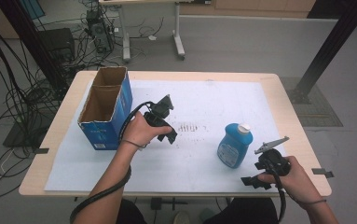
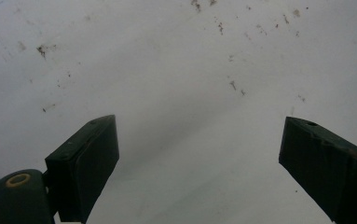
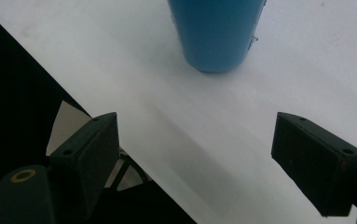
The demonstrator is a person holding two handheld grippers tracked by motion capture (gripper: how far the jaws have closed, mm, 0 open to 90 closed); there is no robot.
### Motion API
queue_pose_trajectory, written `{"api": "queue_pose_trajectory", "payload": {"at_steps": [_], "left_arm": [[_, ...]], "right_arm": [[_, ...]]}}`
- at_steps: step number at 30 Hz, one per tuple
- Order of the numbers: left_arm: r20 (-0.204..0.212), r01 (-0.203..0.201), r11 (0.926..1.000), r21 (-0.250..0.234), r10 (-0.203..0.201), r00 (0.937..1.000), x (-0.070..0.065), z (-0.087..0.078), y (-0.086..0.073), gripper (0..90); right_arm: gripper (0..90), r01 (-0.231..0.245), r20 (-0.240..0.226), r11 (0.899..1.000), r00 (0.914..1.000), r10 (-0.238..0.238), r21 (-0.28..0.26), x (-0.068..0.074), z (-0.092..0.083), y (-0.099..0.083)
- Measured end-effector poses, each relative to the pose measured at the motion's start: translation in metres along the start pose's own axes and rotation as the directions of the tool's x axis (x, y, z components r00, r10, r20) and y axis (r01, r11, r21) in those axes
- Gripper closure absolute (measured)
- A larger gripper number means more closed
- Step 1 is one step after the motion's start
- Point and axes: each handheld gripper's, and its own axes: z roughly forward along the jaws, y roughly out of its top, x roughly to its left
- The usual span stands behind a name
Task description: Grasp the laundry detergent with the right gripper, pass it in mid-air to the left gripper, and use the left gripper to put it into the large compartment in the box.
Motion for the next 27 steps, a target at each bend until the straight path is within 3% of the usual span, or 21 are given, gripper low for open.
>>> {"api": "queue_pose_trajectory", "payload": {"at_steps": [27], "left_arm": [[-0.007,0.01,0.9999,0.007,-0.01,0.9999,0.002,0.003,-0.006,12.4]], "right_arm": [[14.2,0.01,0.024,0.993,0.9997,-0.008,-0.117,0.004,0.015,-0.01]]}}
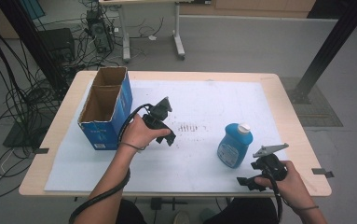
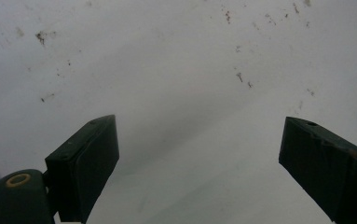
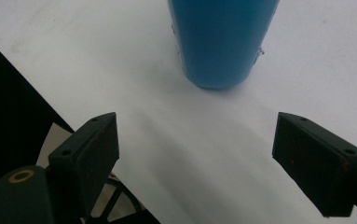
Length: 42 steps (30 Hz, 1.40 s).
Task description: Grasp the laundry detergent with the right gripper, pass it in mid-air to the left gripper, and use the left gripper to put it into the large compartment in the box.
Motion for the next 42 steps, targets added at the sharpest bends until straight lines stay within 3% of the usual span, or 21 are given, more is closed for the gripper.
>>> {"api": "queue_pose_trajectory", "payload": {"at_steps": [10,15,23,33,42], "left_arm": [[-0.001,0.005,1.0,-0.007,-0.005,1.0,-0.001,0.0,0.0,12.4],[0.001,0.005,1.0,-0.006,-0.005,1.0,-0.002,0.0,0.0,12.4],[0.003,0.004,0.9999,-0.013,-0.004,1.0,-0.003,-0.001,-0.001,12.4],[0.005,0.008,0.9999,-0.006,-0.008,1.0,-0.001,0.001,-0.002,12.5],[0.004,0.008,0.9999,-0.012,-0.008,1.0,-0.001,0.0,-0.001,12.5]], "right_arm": [[13.8,0.01,0.003,0.999,0.9999,-0.01,-0.052,-0.001,0.004,-0.002],[13.8,0.017,0.001,0.994,0.9999,-0.017,-0.108,0.0,0.009,-0.004],[11.3,0.023,0.009,0.988,0.9997,-0.022,-0.151,0.0,0.014,-0.005],[11.2,0.026,0.009,0.971,0.9996,-0.025,-0.238,0.001,0.018,-0.007],[9.7,0.034,0.032,0.959,0.9991,-0.026,-0.282,0.0,0.02,-0.008]]}}
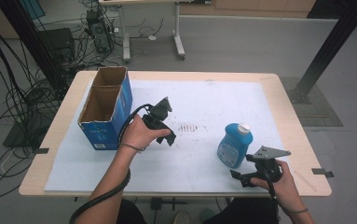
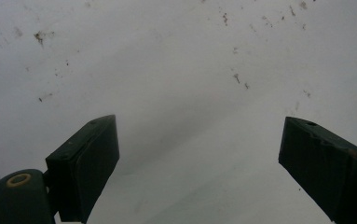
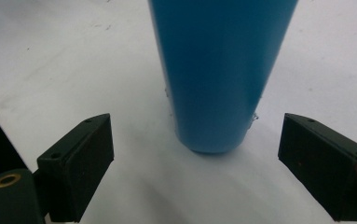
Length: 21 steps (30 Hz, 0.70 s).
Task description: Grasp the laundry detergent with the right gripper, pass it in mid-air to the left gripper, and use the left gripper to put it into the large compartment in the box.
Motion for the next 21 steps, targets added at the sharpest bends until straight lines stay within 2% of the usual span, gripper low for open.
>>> {"api": "queue_pose_trajectory", "payload": {"at_steps": [5,12,21], "left_arm": [[0.003,0.005,1.0,-0.004,-0.005,1.0,0.0005,-0.0006,-0.0005,12.6],[0.004,0.01,0.9999,-0.005,-0.01,0.9999,0.0006,0.0003,-0.0027,12.6],[0.001,0.018,0.9998,-0.006,-0.018,0.9998,0.002,-0.0008,-0.0053,12.5]], "right_arm": [[9.7,0.01,0.01,1.0,0.9999,-0.01,-0.026,0.0003,0.0003,0.0003],[9.6,0.031,0.032,0.995,0.9991,-0.028,-0.095,0.0005,-0.0019,0.0021],[9.5,0.042,0.054,0.989,0.9979,-0.035,-0.142,0.0015,0.0009,0.0046]]}}
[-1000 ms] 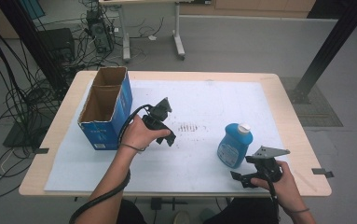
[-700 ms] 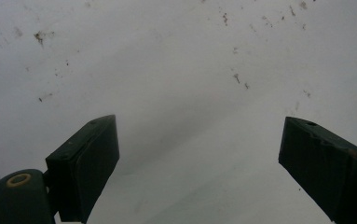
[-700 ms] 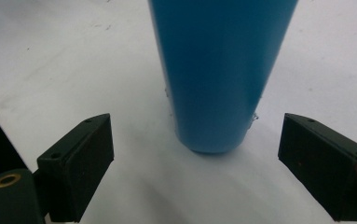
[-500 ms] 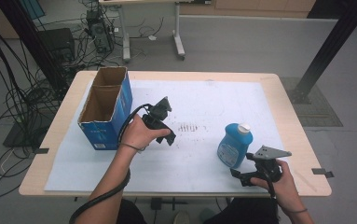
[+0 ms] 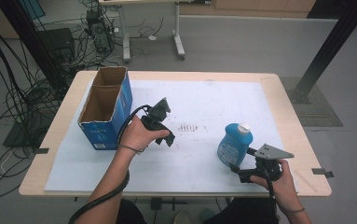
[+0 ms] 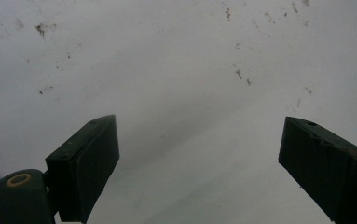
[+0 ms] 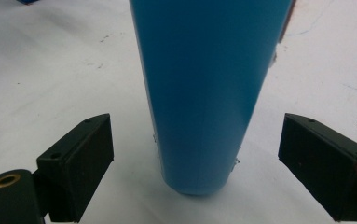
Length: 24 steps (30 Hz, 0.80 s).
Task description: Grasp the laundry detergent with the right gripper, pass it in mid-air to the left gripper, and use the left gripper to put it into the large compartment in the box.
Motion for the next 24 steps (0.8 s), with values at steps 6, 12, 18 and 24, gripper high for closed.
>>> {"api": "queue_pose_trajectory", "payload": {"at_steps": [6,12,18,24], "left_arm": [[0.001,0.009,0.9999,-0.005,-0.009,1.0,0.002,0.0,-0.001,12.5],[0.003,0.003,1.0,-0.003,-0.003,1.0,0.003,0.001,-0.002,12.4],[-0.001,0.006,1.0,-0.006,-0.006,1.0,0.004,0.001,-0.002,12.4],[0.0,0.006,0.9999,-0.01,-0.006,1.0,0.004,-0.001,-0.001,12.4]], "right_arm": [[9.5,0.001,0.014,0.999,0.9999,0.0,-0.047,0.0,0.002,0.003],[9.5,-0.01,0.02,0.996,0.9997,0.012,-0.086,0.0,0.005,0.005],[9.5,-0.014,0.039,0.992,0.9991,0.019,-0.128,0.0,0.008,0.006],[9.5,-0.019,0.051,0.99,0.9983,0.027,-0.143,0.0,0.011,0.007]]}}
